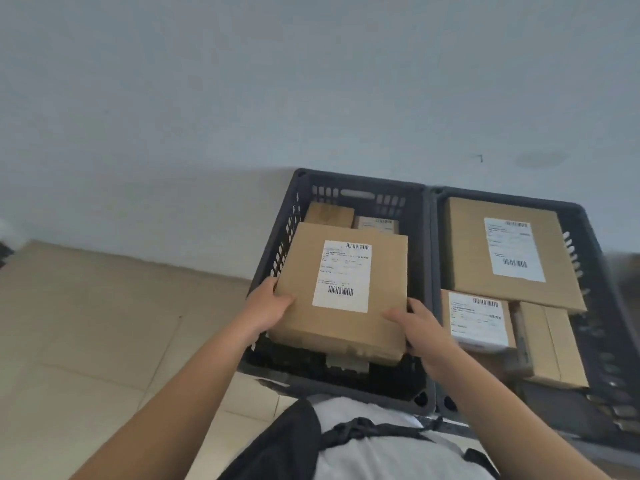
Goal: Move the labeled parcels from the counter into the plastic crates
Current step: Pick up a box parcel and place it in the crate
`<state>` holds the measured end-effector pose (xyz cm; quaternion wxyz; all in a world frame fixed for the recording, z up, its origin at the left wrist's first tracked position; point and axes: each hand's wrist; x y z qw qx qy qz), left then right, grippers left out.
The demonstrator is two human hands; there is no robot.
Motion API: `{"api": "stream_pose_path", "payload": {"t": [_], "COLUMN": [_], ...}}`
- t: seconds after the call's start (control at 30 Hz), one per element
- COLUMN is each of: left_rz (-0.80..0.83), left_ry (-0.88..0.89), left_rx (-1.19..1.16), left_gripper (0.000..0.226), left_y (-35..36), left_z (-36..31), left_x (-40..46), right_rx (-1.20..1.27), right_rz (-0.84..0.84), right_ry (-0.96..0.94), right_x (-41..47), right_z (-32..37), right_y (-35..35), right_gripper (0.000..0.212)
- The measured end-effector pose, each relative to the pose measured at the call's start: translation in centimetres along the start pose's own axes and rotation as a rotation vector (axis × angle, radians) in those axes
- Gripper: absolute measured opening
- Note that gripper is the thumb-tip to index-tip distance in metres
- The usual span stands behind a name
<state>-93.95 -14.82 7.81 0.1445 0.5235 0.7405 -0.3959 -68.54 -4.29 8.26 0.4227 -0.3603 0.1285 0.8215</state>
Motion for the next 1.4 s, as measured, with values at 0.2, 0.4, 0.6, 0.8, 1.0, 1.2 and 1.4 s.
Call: {"api": "stream_pose_path", "payload": {"t": [0.2,0.4,0.6,0.8,1.0,1.2,1.4], "left_rz": [0.057,0.213,0.293,0.301,0.342,0.296,0.291], "left_ry": [0.083,0.169,0.258,0.373,0.422,0.456,0.438], "left_rx": [0.216,0.598,0.768,0.944,0.957,0.966,0.863], "left_gripper": [0.05,0.069,0.078,0.072,0.074,0.073,0.073], "left_y": [-0.5,0.3,0.4,0.4,1.9,2.0,1.5], "left_z": [3.1,4.1,5.4,6.1,6.3,6.7,5.5], "left_x": [-2.0,-3.0,-2.5,-2.2,-2.2,-2.2,-3.7], "right_rx": [-0.019,-0.066,-0.11,-0.421,-0.839,-0.825,-0.74], "right_rz": [-0.039,-0.122,-0.189,-0.331,-0.325,-0.335,-0.375], "right_ry": [0.115,0.138,0.103,-0.016,-0.07,-0.064,-0.164], "right_x": [-0.6,-0.2,0.0,-1.4,-2.7,-3.2,-5.2], "right_z": [-2.8,-3.7,-4.4,-4.0,-5.6,-5.9,-5.3], "right_y": [3.3,5.6,6.4,8.1,11.0,11.4,10.7], "right_gripper": [0.056,0.067,0.068,0.075,0.063,0.063,0.06]}}
Point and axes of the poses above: each hand's wrist, its own x-axis towards the middle knuckle, its own y-axis out of the palm, z = x × y, and after that the axes turned 7 degrees about z, right-handed
